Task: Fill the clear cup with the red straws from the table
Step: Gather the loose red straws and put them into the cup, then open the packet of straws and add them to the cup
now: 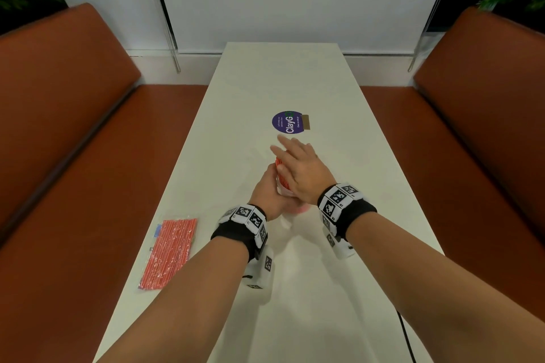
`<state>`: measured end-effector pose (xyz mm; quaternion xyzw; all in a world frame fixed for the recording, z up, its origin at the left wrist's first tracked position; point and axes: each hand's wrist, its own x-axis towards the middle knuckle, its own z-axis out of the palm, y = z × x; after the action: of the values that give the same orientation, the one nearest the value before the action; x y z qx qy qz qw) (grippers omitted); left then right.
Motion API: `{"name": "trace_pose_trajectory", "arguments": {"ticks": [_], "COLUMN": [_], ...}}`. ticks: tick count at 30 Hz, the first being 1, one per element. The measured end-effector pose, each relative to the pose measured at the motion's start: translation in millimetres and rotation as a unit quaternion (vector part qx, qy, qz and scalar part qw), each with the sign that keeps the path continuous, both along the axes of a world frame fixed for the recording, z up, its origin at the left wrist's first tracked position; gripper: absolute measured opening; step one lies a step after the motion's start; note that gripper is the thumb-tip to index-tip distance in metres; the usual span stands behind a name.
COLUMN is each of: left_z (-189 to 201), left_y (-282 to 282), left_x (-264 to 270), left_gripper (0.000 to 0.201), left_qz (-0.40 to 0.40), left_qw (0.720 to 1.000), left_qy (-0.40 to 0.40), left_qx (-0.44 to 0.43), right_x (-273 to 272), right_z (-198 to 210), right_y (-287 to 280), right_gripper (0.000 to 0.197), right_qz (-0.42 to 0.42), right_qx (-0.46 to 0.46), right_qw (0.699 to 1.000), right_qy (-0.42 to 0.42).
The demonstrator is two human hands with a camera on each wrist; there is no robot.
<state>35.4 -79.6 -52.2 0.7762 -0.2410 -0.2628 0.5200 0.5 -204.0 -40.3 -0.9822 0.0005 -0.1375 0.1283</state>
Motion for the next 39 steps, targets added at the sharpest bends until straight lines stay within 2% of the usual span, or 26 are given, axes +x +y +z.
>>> {"name": "trace_pose_trajectory", "arguments": {"ticks": [3, 5, 8, 11, 16, 19, 21, 24, 26, 27, 29, 31, 33, 36, 39], "left_z": [7, 10, 17, 22, 26, 30, 33, 35, 36, 36, 35, 31, 24, 12, 10], "left_y": [-1, -2, -3, -2, 7, 19, 32, 56, 79, 90, 114, 137, 155, 173, 178], "left_x": [-4, -6, -11, -15, -20, -19, -18, -14, -9, -8, -7, -7, -8, -14, -22], "left_gripper": [0.088, 0.090, 0.091, 0.079, 0.080, 0.087, 0.088, 0.066, 0.049, 0.043, 0.037, 0.040, 0.047, 0.057, 0.058], "left_qz": [0.002, 0.005, 0.004, 0.009, 0.002, 0.010, 0.030, 0.069, 0.106, 0.122, 0.143, 0.150, 0.140, 0.130, 0.116], "left_qw": [1.000, 1.000, 0.999, 0.998, 0.994, 0.987, 0.979, 0.959, 0.938, 0.923, 0.885, 0.845, 0.813, 0.788, 0.780], "left_qy": [-0.002, -0.008, -0.010, -0.023, -0.033, -0.044, -0.056, -0.079, -0.101, -0.104, -0.104, -0.097, -0.098, -0.072, -0.060], "left_qx": [0.018, 0.028, 0.045, 0.059, 0.106, 0.152, 0.195, 0.262, 0.314, 0.349, 0.432, 0.504, 0.557, 0.597, 0.612], "right_x": [-3, -3, -4, -4, -10, -14, -14, -12, -10, -10, -13, -15, -17, -19, -20], "right_z": [6, 8, 6, 10, 22, 32, 37, 40, 38, 36, 32, 22, 12, -1, -6], "right_y": [1, 3, 6, 8, 13, 24, 41, 76, 103, 116, 142, 162, 179, 196, 204], "right_gripper": [0.068, 0.064, 0.055, 0.055, 0.061, 0.065, 0.057, 0.035, 0.031, 0.033, 0.039, 0.042, 0.038, 0.035, 0.031], "right_qz": [-0.003, -0.010, -0.014, -0.019, -0.034, -0.063, -0.039, 0.025, 0.061, 0.072, 0.059, 0.026, 0.021, 0.033, 0.028], "right_qx": [-0.015, -0.026, -0.050, -0.055, -0.062, -0.077, -0.082, -0.081, -0.065, -0.043, 0.011, 0.068, 0.104, 0.127, 0.170], "right_qw": [0.999, 0.999, 0.997, 0.995, 0.992, 0.995, 0.995, 0.991, 0.990, 0.993, 0.998, 0.983, 0.962, 0.939, 0.933], "right_qy": [0.032, 0.015, 0.053, 0.077, 0.109, 0.024, -0.048, -0.104, -0.105, -0.081, 0.031, 0.171, 0.252, 0.318, 0.315]}}
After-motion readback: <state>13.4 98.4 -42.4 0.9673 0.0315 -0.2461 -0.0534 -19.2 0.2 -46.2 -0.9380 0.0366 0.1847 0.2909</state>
